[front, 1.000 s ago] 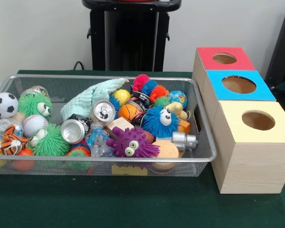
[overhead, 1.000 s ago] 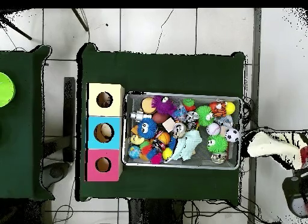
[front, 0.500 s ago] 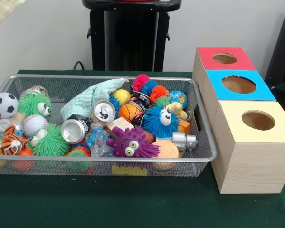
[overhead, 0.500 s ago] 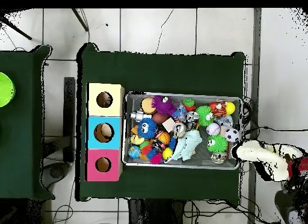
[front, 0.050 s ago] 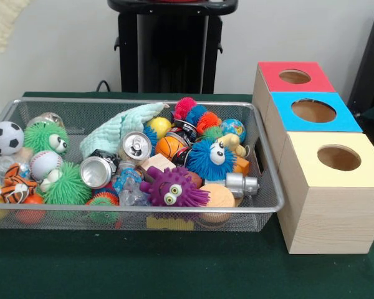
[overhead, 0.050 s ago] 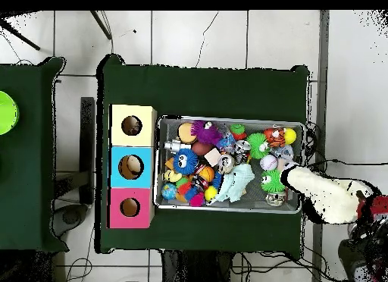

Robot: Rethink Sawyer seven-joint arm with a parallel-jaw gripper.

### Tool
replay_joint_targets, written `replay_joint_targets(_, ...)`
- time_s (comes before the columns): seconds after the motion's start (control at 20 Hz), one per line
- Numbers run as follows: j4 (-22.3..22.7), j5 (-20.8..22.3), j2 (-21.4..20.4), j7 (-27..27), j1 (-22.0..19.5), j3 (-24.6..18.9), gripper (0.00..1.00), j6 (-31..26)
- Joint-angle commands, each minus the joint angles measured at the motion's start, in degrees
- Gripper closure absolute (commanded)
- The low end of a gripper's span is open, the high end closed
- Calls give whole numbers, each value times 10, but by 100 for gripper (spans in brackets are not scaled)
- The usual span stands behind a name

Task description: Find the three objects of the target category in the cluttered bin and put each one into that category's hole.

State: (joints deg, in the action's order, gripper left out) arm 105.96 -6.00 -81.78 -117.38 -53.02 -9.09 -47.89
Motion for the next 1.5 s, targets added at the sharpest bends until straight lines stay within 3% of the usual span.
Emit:
replay_joint_targets(0.05,87,-28,48,4,14,-4,100,103)
replay_joint_targets(0.15,85,5,72,-24,25,10,100,51)
replay_joint_targets(0.3,85,60,59,-107,54,63,100,-39)
replay_joint_targets(0.4,117,51,46,-131,64,95,100,-37)
replay_joint_targets(0.55,198,8,39,-145,73,132,100,87)
replay_joint_targets(0.65,254,-39,41,-135,69,135,100,172)
replay_joint_targets(0.8,323,-121,48,-101,50,103,100,271)
replay_joint_targets(0.95,361,-171,51,-105,47,74,100,322)
replay_joint_targets(1.15,384,-173,72,-154,53,50,100,397)
replay_joint_targets(1.3,388,-181,76,-145,58,51,100,409)
replay_joint_targets(1.4,405,-198,72,-131,32,15,100,417)
replay_joint_targets(1.5,424,-188,82,-156,-6,-41,100,458)
